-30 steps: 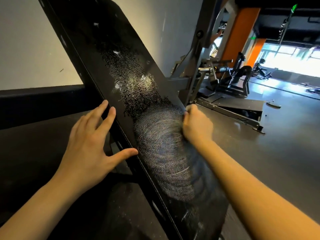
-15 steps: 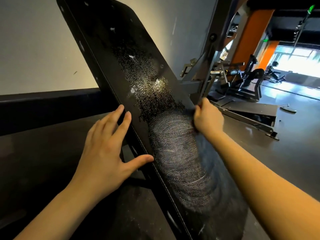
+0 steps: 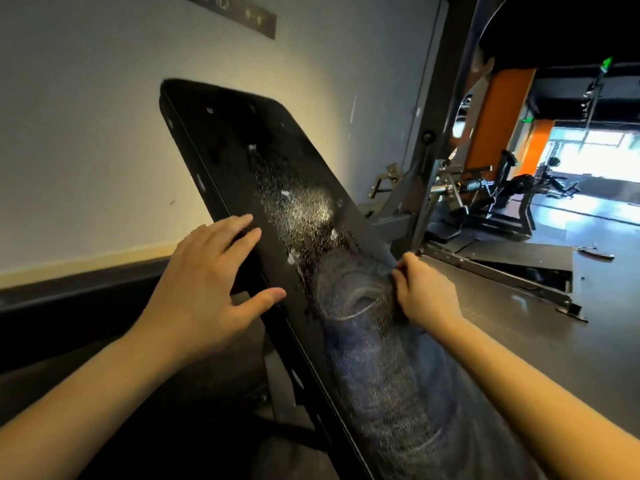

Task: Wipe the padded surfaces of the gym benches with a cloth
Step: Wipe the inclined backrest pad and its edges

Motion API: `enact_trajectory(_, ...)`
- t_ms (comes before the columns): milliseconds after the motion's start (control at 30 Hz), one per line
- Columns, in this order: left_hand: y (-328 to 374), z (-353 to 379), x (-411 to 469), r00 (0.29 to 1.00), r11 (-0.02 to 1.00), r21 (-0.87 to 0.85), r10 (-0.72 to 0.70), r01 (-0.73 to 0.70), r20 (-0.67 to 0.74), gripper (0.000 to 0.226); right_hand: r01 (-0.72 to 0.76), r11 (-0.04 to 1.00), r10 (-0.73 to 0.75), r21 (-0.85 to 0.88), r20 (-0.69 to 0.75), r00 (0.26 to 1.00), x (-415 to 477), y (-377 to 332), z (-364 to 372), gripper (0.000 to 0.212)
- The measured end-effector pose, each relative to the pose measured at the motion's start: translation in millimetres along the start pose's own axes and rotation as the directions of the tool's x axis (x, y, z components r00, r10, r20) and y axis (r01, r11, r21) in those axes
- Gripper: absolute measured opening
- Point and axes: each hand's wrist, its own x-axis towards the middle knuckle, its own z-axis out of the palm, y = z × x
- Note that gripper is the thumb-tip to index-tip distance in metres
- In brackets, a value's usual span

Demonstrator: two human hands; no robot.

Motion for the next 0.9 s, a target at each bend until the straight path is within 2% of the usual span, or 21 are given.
enact_trajectory(67,-11,-2,9,0.999,0.998,0.057,0.012,-0.014,0.04,0.105,-0.073,0.996,0.074,0.048,-0.023,0.997,41,-27,3,0.018)
enact_trajectory(133,-19,-1,15,0.997,0.995,0.091,0.019,-0.026,0.076,0.113,-0.017,0.993,0.025,0.119,-0.068,0.997,61,-77,3,0.016)
enact_trajectory(200,-26,-1,20,0.994,0.994,0.102,0.024,-0.035,0.109,0.118,0.127,0.972,-0.112,0.199,-0.085,0.99,45,-126,1,0.015)
enact_trajectory(267,-30,0,22,0.989,0.991,0.116,0.045,-0.062,0.141,0.119,0.379,0.884,-0.352,0.275,-0.144,0.925,-5,-145,-8,0.013)
enact_trajectory(333,-35,1,23,0.988,0.987,0.134,0.072,-0.09,0.136,0.117,0.549,0.782,-0.528,0.294,-0.157,0.835,-51,-123,-12,0.014)
enact_trajectory(367,-37,1,23,0.988,0.985,0.138,0.082,-0.1,0.134,0.117,0.566,0.775,-0.551,0.282,-0.138,0.823,-61,-101,-12,0.014)
enact_trajectory(433,-37,2,22,0.989,0.986,0.135,0.084,-0.1,0.124,0.117,0.449,0.878,-0.435,0.164,-0.118,0.893,-48,-52,-8,0.016)
enact_trajectory(500,-36,4,22,0.992,0.989,0.12,0.075,-0.087,0.106,0.116,0.19,0.982,-0.189,0.017,-0.07,0.98,-7,-15,-1,0.017)
enact_trajectory(567,-36,6,22,0.993,0.991,0.101,0.076,-0.084,0.086,0.115,-0.013,0.999,0.011,-0.035,-0.057,0.998,39,-12,2,0.017)
enact_trajectory(667,-35,6,21,0.994,0.991,0.106,0.074,-0.082,0.075,0.114,-0.049,0.995,0.057,0.086,-0.094,0.994,84,-74,7,0.018)
enact_trajectory(733,-35,4,22,0.993,0.988,0.13,0.077,-0.088,0.086,0.114,0.075,0.983,-0.055,0.169,-0.118,0.991,77,-132,5,0.015)
enact_trajectory(800,-37,1,22,0.992,0.983,0.159,0.078,-0.094,0.102,0.114,0.291,0.928,-0.266,0.233,-0.132,0.955,36,-163,-2,0.013)
enact_trajectory(867,-38,2,22,0.991,0.98,0.168,0.085,-0.102,0.104,0.112,0.481,0.833,-0.45,0.273,-0.172,0.877,-14,-147,-9,0.015)
enact_trajectory(900,-38,3,21,0.991,0.981,0.165,0.09,-0.106,0.1,0.111,0.519,0.802,-0.491,0.295,-0.168,0.855,-31,-125,-9,0.016)
